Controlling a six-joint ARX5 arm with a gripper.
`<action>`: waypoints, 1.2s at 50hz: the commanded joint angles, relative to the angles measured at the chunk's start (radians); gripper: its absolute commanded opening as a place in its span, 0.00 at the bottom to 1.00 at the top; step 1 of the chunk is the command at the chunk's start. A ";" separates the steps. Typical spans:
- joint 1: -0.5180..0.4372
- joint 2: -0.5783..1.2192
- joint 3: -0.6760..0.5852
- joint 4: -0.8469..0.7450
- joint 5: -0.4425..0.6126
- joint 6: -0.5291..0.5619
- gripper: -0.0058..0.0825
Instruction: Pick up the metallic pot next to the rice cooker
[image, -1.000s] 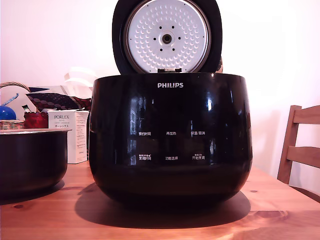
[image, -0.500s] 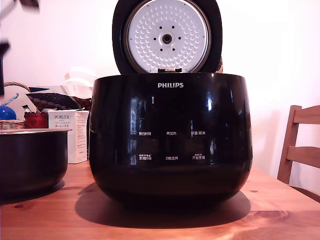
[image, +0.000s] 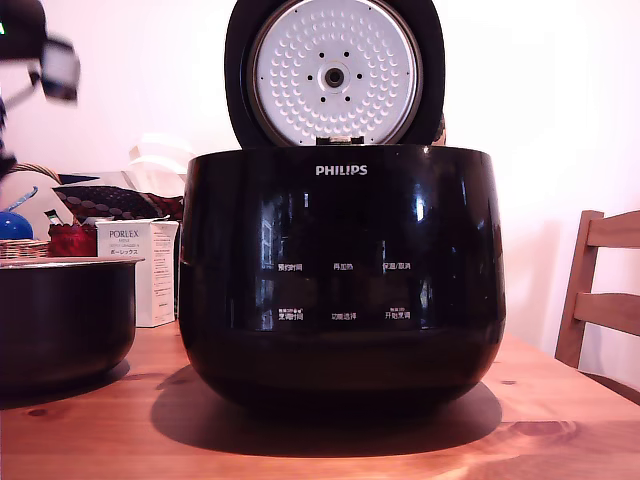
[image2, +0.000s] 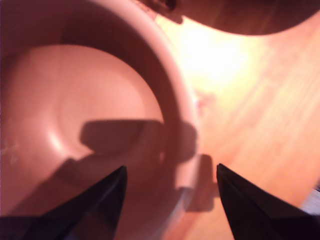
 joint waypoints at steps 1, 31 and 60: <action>0.002 0.027 -0.007 0.015 0.009 0.009 0.66; 0.001 0.192 -0.007 0.079 0.028 0.007 0.47; -0.011 0.191 -0.006 0.040 0.018 0.007 0.04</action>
